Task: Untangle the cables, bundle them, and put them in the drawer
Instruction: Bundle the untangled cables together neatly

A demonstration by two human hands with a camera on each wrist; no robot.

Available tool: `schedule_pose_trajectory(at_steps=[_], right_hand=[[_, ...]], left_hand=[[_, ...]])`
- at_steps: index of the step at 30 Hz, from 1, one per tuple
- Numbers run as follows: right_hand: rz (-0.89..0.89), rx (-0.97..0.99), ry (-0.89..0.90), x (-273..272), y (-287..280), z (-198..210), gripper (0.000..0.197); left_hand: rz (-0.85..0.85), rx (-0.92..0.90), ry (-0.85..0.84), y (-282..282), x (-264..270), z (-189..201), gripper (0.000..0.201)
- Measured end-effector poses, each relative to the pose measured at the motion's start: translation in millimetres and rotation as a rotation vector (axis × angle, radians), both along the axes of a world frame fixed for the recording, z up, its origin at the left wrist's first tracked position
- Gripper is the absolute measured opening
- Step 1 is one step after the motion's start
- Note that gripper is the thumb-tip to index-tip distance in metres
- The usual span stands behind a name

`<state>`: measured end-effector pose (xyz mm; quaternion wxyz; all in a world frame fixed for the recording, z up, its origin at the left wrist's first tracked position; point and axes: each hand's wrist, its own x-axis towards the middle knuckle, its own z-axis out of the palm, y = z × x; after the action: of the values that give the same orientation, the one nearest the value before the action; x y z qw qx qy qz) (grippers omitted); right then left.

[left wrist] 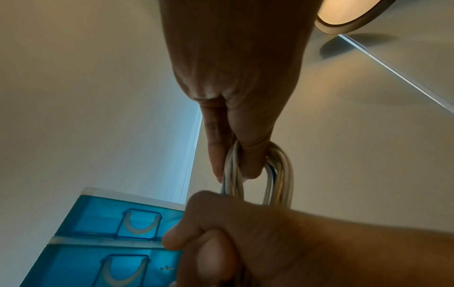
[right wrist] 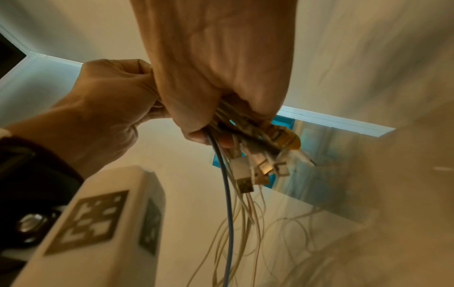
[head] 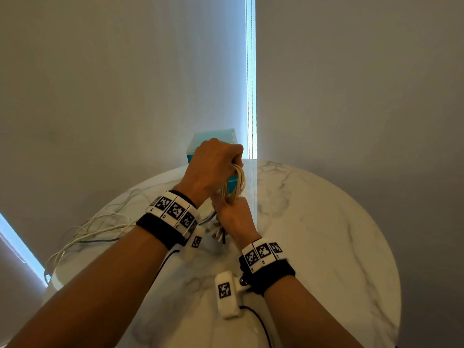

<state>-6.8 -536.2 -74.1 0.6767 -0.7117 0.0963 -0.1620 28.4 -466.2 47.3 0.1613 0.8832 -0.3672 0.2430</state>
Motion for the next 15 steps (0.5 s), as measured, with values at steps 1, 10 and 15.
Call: schedule_pose_trajectory(at_steps=[1, 10, 15], right_hand=[[0.010, -0.025, -0.012, -1, 0, 0, 0.031], [0.071, -0.008, -0.137, -14, 7, 12, 0.042], [0.130, 0.339, -0.129, -18, 7, 21, 0.022]], left_hand=[[-0.005, -0.023, 0.000, 1, 1, -1, 0.014], [-0.094, -0.083, -0.034, 3, -9, 6, 0.015], [-0.161, -0.040, -0.100, -3, -24, 13, 0.012]])
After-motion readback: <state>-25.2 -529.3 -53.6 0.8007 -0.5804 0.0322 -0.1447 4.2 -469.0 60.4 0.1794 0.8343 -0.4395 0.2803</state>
